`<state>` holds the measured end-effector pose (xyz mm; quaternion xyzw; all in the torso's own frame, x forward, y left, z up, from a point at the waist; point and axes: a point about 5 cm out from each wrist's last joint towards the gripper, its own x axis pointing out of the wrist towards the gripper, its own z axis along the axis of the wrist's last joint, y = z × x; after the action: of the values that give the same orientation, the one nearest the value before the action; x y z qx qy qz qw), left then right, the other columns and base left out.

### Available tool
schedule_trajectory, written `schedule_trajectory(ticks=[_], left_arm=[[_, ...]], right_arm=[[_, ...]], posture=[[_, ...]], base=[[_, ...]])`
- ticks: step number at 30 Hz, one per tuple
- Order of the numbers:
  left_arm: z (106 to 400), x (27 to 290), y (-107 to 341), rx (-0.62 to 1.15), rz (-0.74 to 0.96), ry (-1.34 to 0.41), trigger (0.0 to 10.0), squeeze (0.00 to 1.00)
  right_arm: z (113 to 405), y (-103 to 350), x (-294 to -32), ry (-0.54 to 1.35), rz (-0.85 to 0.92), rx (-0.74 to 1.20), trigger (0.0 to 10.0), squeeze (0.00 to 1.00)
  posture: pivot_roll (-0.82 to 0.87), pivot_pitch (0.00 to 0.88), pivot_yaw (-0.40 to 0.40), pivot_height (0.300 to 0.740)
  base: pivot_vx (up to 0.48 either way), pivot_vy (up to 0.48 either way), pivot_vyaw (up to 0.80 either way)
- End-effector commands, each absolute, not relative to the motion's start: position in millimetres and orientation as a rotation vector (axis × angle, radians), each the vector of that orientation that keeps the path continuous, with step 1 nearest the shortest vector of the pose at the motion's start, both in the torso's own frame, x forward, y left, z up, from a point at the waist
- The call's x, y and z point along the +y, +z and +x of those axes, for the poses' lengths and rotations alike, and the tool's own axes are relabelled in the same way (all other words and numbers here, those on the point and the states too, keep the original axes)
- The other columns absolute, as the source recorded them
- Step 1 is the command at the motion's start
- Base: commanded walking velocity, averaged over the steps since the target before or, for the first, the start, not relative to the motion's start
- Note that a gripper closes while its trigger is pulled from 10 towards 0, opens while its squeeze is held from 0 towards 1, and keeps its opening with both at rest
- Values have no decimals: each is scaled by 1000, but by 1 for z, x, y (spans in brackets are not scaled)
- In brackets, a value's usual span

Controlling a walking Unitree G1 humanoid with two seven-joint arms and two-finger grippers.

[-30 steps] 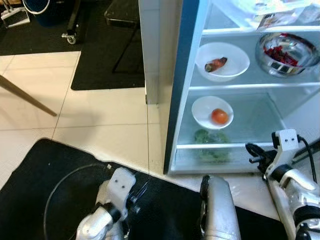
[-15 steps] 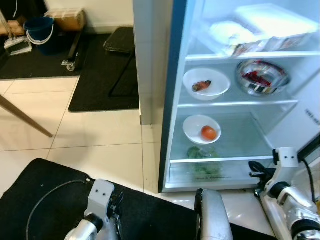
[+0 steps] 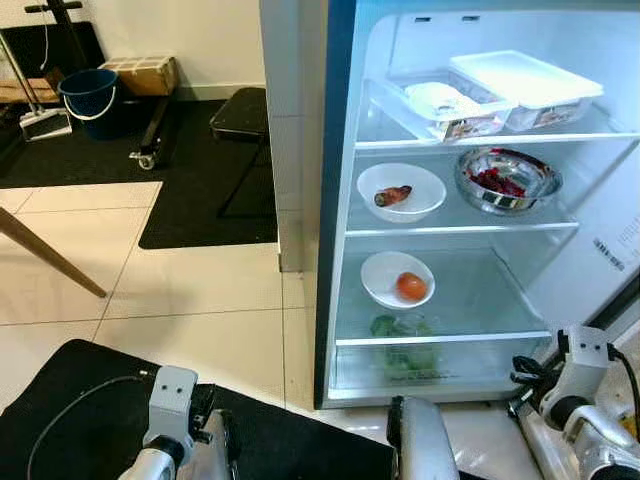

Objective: Restocking fridge

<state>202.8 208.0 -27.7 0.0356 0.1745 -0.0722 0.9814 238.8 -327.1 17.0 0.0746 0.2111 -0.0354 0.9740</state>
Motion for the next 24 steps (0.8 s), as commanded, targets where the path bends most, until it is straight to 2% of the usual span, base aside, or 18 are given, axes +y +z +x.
schedule_trajectory(ticks=[1,7,24], left_arm=[[198,223,-30,379,81,-94,10000,0],[195,232,-36,406,68,-43,10000,0],[193,232,-43,441,53,-11,10000,0]], right_arm=[[230,6,-323,-84,167,468,10000,0],[217,-5,-323,-114,194,501,10000,0],[215,-9,-318,-98,217,512,10000,0]], posture=[[-15,0,4,457],[-15,0,0,457],[-18,0,-3,457]], base=[[0,0,0],[0,0,0],[0,0,0]])
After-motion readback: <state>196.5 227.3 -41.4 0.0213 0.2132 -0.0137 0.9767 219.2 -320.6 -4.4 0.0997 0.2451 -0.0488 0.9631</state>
